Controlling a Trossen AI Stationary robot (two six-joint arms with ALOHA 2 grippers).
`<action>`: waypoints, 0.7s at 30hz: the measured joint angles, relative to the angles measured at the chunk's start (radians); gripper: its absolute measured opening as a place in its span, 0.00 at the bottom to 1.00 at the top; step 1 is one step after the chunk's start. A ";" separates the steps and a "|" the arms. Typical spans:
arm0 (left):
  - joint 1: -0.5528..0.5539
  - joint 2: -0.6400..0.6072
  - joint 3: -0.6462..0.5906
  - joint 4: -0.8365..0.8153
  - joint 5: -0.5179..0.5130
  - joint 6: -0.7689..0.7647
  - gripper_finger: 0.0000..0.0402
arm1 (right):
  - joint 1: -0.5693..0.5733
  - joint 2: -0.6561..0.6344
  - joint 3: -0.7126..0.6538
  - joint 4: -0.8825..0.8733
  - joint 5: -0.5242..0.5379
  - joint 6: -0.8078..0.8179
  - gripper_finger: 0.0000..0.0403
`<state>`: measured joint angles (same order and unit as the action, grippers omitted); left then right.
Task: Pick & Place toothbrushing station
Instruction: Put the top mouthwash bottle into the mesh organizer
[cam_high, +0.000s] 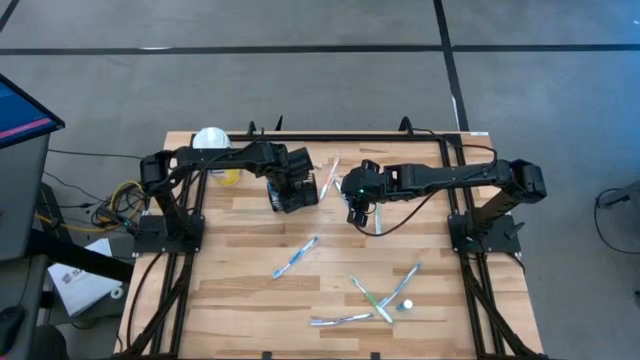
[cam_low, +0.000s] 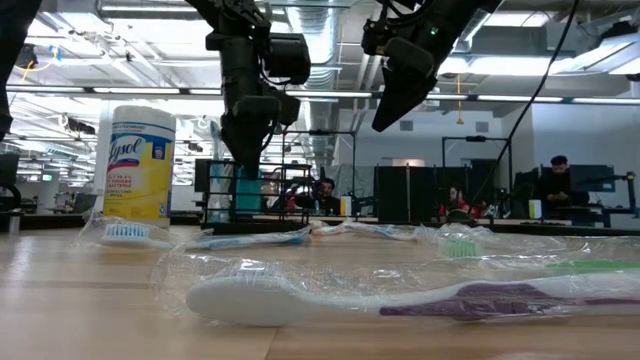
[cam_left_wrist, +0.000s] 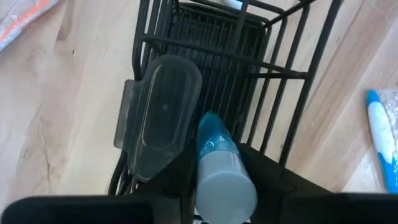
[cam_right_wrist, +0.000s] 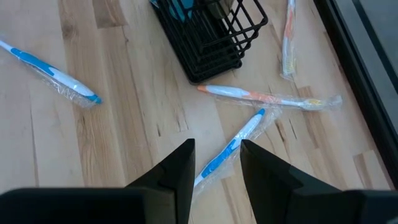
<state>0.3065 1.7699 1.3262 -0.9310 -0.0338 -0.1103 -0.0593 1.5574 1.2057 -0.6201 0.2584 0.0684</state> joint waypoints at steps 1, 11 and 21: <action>0.000 0.000 0.000 0.001 0.000 0.001 0.23 | 0.000 0.000 0.000 0.000 0.000 0.000 0.29; 0.000 0.000 -0.001 0.011 0.004 0.001 0.28 | 0.000 0.000 0.000 0.000 0.000 0.001 0.29; 0.004 0.000 -0.001 0.012 0.007 0.001 0.29 | 0.000 0.000 0.000 0.000 0.000 0.001 0.29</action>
<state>0.3103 1.7699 1.3255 -0.9189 -0.0264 -0.1093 -0.0593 1.5574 1.2057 -0.6201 0.2584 0.0692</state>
